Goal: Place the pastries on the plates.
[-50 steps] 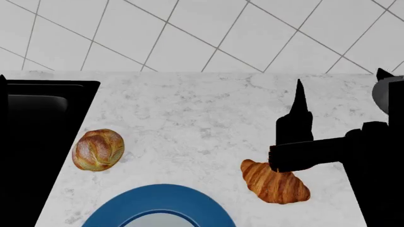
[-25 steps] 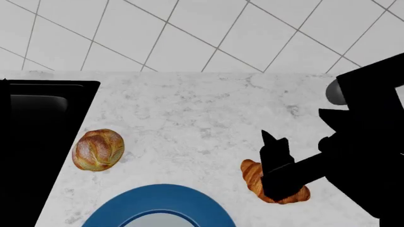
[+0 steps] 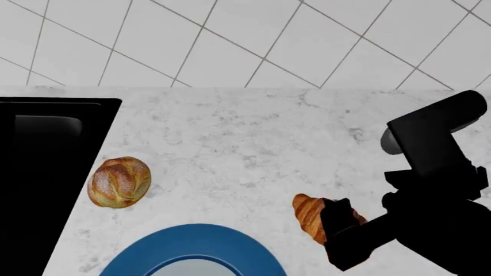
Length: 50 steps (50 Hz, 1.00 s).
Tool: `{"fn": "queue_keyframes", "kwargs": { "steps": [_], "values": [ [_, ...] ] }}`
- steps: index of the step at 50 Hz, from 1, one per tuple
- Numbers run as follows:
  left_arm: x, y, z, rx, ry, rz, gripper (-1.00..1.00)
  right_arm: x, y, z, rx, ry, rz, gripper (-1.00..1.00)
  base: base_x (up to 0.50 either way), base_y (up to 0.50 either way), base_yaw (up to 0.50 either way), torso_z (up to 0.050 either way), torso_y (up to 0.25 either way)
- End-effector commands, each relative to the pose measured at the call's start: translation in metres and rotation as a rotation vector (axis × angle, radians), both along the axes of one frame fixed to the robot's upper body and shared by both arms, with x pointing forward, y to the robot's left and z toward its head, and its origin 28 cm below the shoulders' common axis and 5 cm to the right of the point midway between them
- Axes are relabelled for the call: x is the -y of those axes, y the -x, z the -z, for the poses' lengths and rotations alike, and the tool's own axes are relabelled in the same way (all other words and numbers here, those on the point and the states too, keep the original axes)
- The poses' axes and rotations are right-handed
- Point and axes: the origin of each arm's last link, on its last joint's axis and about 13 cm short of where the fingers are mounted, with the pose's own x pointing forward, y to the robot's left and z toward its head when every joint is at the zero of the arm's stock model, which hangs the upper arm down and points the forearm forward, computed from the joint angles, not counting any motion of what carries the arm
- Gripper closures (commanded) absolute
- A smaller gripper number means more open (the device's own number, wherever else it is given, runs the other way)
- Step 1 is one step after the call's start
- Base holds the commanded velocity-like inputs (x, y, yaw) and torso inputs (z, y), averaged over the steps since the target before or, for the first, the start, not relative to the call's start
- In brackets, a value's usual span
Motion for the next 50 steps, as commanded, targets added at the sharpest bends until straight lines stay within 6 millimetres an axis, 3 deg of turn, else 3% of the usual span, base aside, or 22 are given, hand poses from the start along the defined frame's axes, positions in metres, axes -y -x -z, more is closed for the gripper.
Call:
{"fn": "queue_keyframes", "kwargs": {
  "steps": [1,22,50],
  "values": [
    [0.0,0.004,0.002,-0.006,0.0,0.005,-1.0,0.004,-0.015,0.009,-0.048,0.037,0.013,-1.0,0.0,0.0,0.0,0.0,0.0],
    [0.004,0.009,-0.001,-0.011,0.002,0.018,-1.0,-0.011,-0.032,0.001,-0.056,0.08,-0.062,-1.0,0.0,0.0,0.0,0.0,0.0],
    [0.004,0.015,-0.006,-0.014,-0.002,0.018,-1.0,-0.016,-0.05,0.016,-0.121,0.1,-0.083,-1.0,0.0,0.0,0.0,0.0,0.0]
  ]
}}
